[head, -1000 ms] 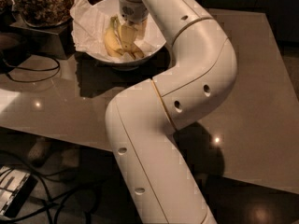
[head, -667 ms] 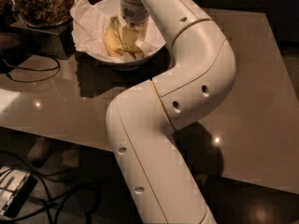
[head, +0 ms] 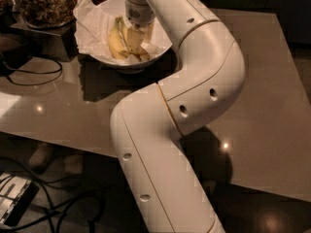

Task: Pick banana from white bowl

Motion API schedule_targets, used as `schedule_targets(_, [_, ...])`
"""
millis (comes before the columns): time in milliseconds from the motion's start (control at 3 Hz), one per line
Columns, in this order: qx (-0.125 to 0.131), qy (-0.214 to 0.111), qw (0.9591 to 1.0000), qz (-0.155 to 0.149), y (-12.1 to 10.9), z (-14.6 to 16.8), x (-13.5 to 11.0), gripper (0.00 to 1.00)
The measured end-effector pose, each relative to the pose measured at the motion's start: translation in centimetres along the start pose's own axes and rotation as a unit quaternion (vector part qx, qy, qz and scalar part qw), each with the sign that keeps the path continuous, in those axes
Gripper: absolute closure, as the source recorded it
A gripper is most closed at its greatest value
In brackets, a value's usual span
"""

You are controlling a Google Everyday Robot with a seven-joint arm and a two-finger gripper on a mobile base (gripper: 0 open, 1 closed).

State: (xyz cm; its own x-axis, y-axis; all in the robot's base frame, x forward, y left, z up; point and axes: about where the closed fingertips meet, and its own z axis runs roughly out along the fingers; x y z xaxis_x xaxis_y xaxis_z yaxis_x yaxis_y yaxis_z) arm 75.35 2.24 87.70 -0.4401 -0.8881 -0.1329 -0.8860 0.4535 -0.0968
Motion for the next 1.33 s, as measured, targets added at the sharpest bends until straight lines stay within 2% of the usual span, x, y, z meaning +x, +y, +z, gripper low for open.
schedule_targets(333, [0.000,0.000,1.0000,0.000,0.00,0.01,0.00,0.62])
schedule_targets(667, [0.000,0.000,1.0000,0.000,-0.08,-0.85,-0.11,0.84])
schedule_targets(1000, [0.000,0.000,1.0000,0.000,0.00,0.00,0.00,1.00])
schedule_targets(1333, [0.000,0.000,1.0000,0.000,0.00,0.01,0.00,1.00])
